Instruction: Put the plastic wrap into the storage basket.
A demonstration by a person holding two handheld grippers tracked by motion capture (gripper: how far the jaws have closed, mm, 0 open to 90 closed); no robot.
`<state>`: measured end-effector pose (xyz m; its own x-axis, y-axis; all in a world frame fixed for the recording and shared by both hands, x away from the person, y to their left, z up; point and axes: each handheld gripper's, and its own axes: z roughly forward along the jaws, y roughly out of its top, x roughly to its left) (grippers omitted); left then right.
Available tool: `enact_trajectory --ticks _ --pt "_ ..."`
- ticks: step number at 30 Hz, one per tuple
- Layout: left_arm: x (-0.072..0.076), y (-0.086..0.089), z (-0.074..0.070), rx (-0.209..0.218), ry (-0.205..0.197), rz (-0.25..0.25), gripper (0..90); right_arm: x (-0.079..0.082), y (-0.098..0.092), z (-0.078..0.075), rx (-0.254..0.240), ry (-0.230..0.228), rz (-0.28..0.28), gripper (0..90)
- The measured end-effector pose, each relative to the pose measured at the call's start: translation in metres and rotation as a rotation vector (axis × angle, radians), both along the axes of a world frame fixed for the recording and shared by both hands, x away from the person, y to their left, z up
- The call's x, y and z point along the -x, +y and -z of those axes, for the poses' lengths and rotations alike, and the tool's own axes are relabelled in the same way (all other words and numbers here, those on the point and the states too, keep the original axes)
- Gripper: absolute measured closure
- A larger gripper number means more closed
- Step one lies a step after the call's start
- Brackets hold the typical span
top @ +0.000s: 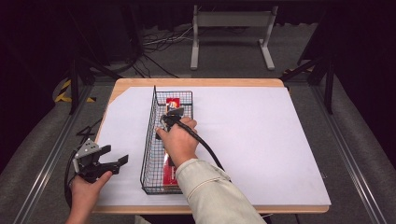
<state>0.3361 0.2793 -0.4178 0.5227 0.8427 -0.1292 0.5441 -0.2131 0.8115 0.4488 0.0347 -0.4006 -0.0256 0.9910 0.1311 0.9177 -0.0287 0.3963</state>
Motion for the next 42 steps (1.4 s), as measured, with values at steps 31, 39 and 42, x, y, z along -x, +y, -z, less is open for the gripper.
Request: enact_trajectory --ticks 31,39,42 --pt "-0.002 -0.002 0.001 -0.004 0.01 0.005 17.5 0.006 -0.012 -0.056 -0.048 -0.117 -0.102 23.3" --pt "-0.002 -0.002 0.002 -0.002 0.009 0.003 17.5 0.003 -0.022 -0.074 -0.023 -0.205 -0.23 19.4" --pt "-0.002 -0.001 0.002 -0.003 0.009 0.002 17.5 0.002 -0.03 -0.081 -0.03 -0.237 -0.264 19.0"
